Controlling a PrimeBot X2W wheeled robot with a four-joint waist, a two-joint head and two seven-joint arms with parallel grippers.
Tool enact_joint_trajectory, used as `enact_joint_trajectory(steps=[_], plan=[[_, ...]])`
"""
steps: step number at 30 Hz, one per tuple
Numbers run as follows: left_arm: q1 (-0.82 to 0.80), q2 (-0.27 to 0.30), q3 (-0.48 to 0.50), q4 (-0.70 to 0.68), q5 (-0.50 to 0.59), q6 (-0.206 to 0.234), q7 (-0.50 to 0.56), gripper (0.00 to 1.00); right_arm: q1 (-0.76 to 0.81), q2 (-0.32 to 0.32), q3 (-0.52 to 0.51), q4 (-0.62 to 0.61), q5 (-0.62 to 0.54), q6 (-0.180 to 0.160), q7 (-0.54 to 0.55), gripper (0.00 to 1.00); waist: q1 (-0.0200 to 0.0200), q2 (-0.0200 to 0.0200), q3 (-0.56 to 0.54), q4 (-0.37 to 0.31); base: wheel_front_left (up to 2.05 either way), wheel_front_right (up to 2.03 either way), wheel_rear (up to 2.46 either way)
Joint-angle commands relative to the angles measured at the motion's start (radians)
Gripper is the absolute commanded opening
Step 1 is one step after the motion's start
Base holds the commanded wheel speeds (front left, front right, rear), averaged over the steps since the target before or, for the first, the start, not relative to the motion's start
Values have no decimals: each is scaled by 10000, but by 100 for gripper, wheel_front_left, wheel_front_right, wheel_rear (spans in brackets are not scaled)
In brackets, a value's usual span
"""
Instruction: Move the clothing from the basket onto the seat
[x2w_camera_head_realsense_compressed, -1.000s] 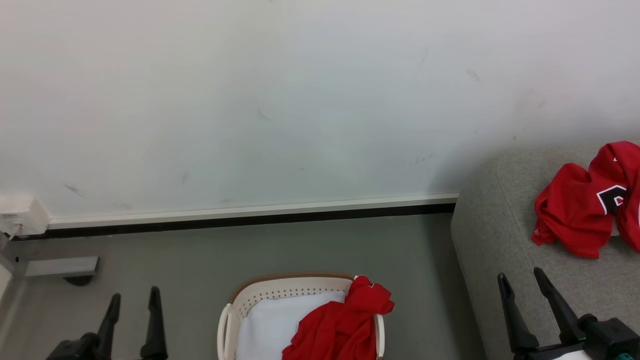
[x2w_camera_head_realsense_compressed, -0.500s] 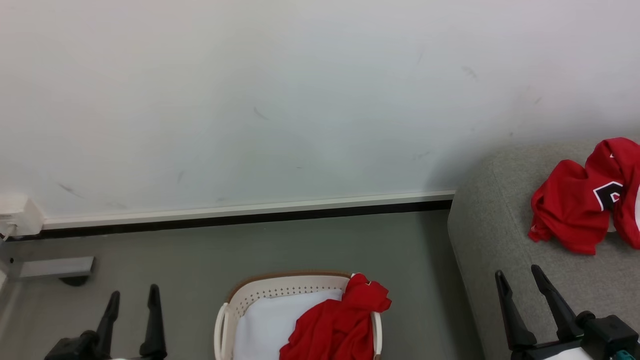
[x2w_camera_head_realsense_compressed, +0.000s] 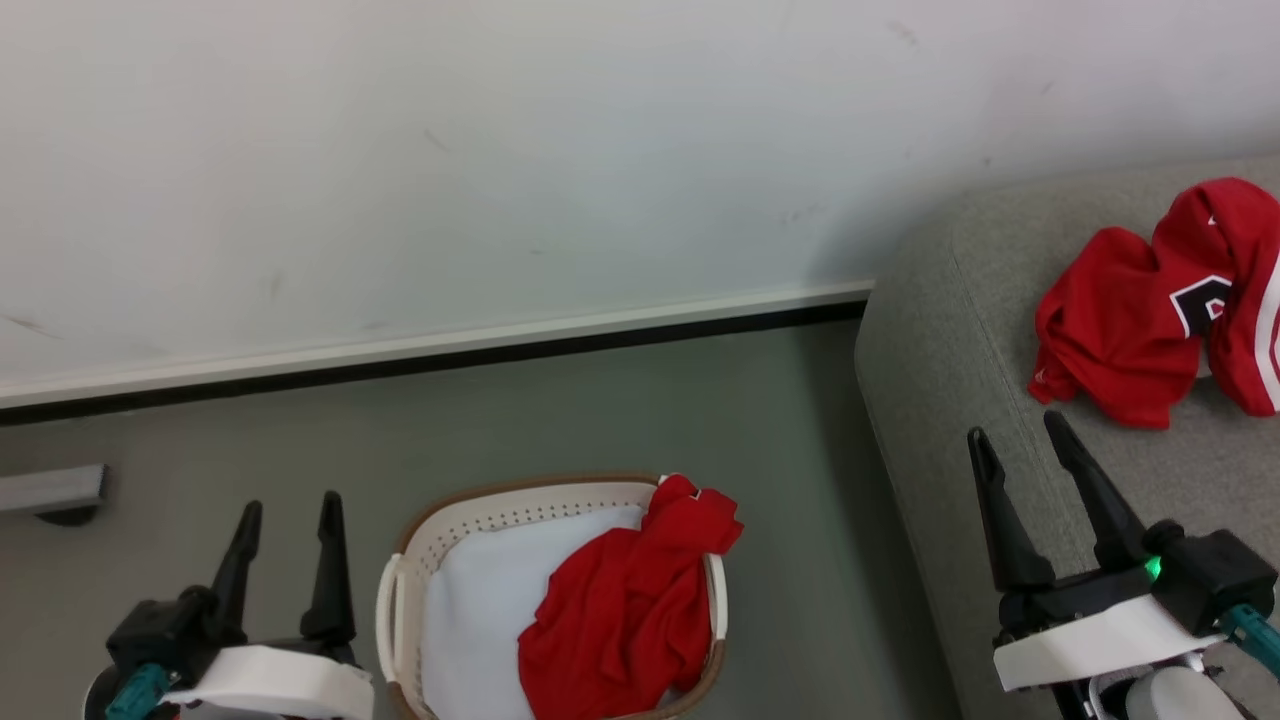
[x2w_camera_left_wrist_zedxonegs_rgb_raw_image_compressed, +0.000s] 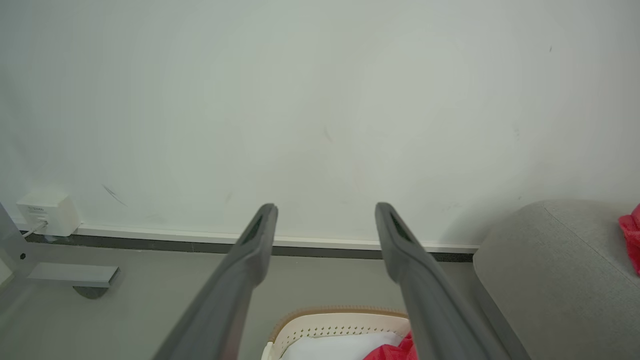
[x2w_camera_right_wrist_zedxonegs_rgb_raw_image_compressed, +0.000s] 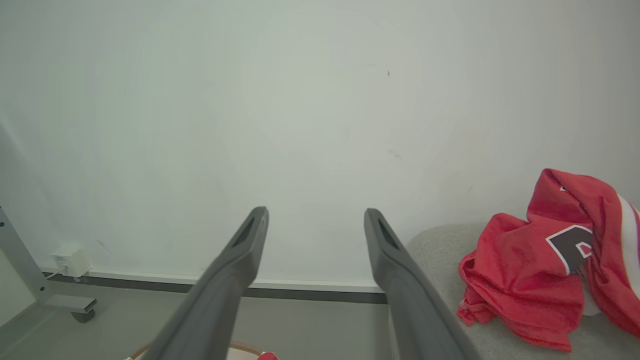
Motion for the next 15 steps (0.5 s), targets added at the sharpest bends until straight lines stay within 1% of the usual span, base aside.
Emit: enact_joint_trajectory(steps=[1, 10, 15], plan=[[-198, 143, 1, 3, -94, -11, -3, 100, -234, 24, -57, -74, -41, -22, -3, 100, -1, 0, 576, -391, 0, 0, 0], [-1132, 617, -573, 356, -370, -7, -4, 100, -1075, 249, -121, -436, -211, -22, -3, 100, -1, 0, 1861, -1062, 0, 0, 0], [-1787, 1028, -1275, 1190, -743, -7, -4, 100, -1421, 414, -156, -635, -312, -22, -3, 100, -1, 0, 2565, -1366, 0, 0, 0]])
